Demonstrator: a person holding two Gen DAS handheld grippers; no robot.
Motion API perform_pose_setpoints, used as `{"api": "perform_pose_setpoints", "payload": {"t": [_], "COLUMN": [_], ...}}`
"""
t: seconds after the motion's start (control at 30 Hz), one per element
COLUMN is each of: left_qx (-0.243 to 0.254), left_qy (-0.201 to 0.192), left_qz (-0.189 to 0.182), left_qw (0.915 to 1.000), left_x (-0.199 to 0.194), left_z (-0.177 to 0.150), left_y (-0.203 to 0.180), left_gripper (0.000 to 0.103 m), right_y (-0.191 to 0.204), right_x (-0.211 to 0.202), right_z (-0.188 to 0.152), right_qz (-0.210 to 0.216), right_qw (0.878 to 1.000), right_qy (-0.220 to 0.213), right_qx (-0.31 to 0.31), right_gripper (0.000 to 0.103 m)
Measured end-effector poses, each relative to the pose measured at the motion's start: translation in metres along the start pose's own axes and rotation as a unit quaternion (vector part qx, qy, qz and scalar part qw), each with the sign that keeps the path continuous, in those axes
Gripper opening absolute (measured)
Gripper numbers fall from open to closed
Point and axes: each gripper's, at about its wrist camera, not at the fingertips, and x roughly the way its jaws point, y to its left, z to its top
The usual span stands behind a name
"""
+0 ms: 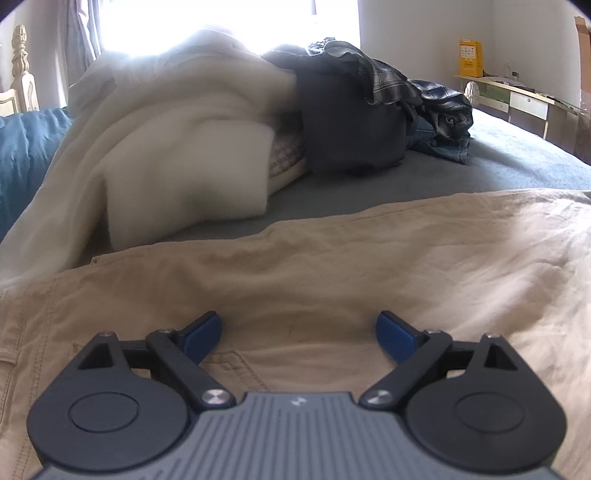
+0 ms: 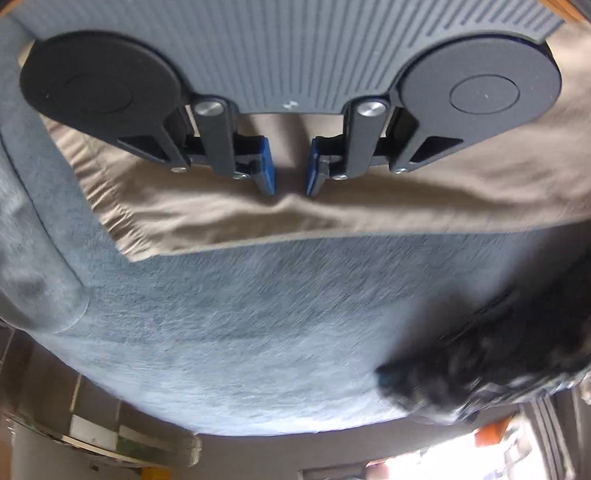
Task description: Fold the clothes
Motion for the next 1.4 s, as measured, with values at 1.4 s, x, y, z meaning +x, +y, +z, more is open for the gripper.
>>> {"api": "perform_pose_setpoints", "payload": {"t": [1.4], "left_qx": [0.011], "left_qy": [0.029], "left_qz": [0.002], "left_qw": [0.9995], "left_x": [-0.053], "left_z": [-0.027], "left_y": [0.005], "left_gripper": [0.091], "right_y": [0.080], "right_x": [-0.094], "right_z": [-0.089], "right_qz": [0.120], "right_qw": [0.980], "right_qy": [0.070], "right_qx": [-0.144], "right_gripper": [0.013]}}
